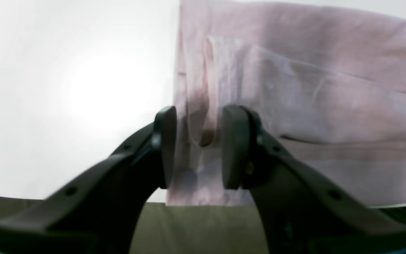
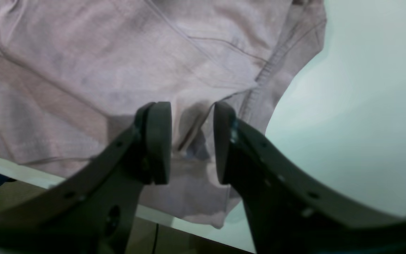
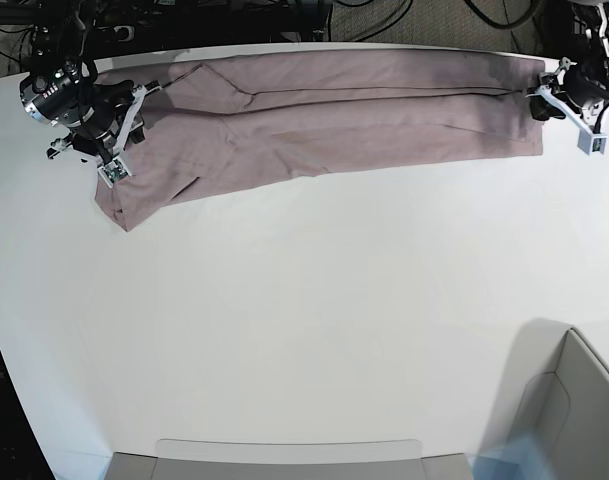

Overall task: Fold the T-shirt properly
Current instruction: 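Lay the folded strip down and release with both grippers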

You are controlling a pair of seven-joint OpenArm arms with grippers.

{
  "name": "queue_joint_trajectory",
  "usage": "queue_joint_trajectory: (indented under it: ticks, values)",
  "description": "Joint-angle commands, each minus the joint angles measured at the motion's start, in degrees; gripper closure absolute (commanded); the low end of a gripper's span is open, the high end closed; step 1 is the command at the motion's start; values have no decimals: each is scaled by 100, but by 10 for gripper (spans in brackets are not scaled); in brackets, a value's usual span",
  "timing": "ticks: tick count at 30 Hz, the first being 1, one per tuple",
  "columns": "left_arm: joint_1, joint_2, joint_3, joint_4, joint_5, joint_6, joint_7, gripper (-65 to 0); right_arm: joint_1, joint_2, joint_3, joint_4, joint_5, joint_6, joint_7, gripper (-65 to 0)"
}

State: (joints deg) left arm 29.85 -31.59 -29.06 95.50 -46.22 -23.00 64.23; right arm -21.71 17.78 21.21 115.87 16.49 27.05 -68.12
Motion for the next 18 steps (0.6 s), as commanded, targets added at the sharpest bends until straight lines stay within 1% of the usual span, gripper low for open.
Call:
queue_joint_trajectory:
  ticks: [1, 5, 9, 11, 13, 17, 18]
  values:
    - [0, -115, -61, 1, -86, 2, -62, -224, 48, 90, 19, 74, 17, 25, 56, -207]
    - [-290, -115, -26, -517, -60, 2, -97, -224, 48, 90, 19, 74, 17, 25, 56, -207]
    - [-369, -115, -8, -1001, -60, 2, -141, -224, 48, 125, 19, 65, 17, 25, 64, -206]
    - [-369, -115, 203, -1098, -60, 2, -238, -224, 48, 213, 11, 65, 26, 25, 64, -206]
    - [-360, -124, 501, -1133, -51, 2, -300, -224, 48, 213, 11, 65, 26, 25, 64, -206]
    - [-299, -142, 1011, -1150, -25, -25, -335, -223, 48, 319, 19, 65, 26, 25, 64, -206]
    - [-281, -142, 1134, -1150, -33, -95, -335, -221, 48, 319, 19, 65, 26, 25, 64, -206]
